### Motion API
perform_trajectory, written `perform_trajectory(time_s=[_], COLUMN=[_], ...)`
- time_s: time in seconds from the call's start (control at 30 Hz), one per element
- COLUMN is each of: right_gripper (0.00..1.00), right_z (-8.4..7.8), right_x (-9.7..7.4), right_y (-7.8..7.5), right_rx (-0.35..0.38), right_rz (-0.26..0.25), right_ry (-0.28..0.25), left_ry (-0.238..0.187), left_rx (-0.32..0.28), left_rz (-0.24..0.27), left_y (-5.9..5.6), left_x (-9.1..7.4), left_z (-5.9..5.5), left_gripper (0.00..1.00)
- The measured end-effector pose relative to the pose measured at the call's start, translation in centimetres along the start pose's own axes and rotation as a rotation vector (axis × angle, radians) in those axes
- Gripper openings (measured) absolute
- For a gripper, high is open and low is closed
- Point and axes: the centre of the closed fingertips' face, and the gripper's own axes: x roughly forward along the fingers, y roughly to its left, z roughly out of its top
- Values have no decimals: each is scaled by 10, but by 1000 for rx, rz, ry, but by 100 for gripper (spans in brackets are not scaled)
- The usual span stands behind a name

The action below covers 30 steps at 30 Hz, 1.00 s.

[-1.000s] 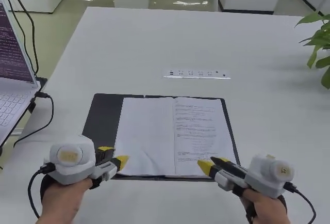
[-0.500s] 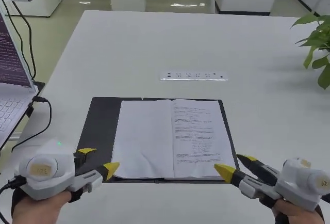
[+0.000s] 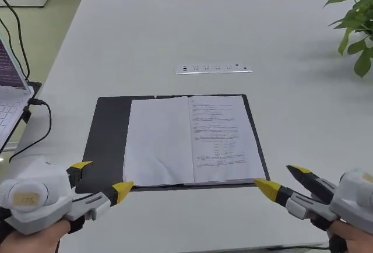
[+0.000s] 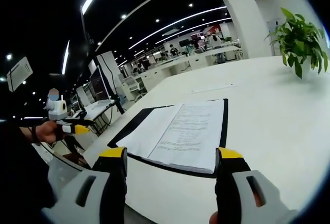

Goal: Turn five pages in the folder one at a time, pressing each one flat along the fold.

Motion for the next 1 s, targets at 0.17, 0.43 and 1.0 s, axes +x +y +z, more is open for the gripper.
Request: perform_trajectory(time_s=[0.17, 0.43, 1.0], right_gripper=[70, 70, 69], right_z=[-15, -20, -33], right_x=[0, -4, -22], right_y=[-2, 2, -10], right_rx=[-20, 0, 46], right_rz=[2, -2, -12], right_ry=[62, 69, 60], left_ry=[7, 21, 63], left_rx=[-7, 5, 66], left_rz=[-2, -43, -170], left_y=[-2, -23, -86], left_x=[4, 18, 60], left_z=[-1, 1, 10], left_gripper=[61, 61, 60])
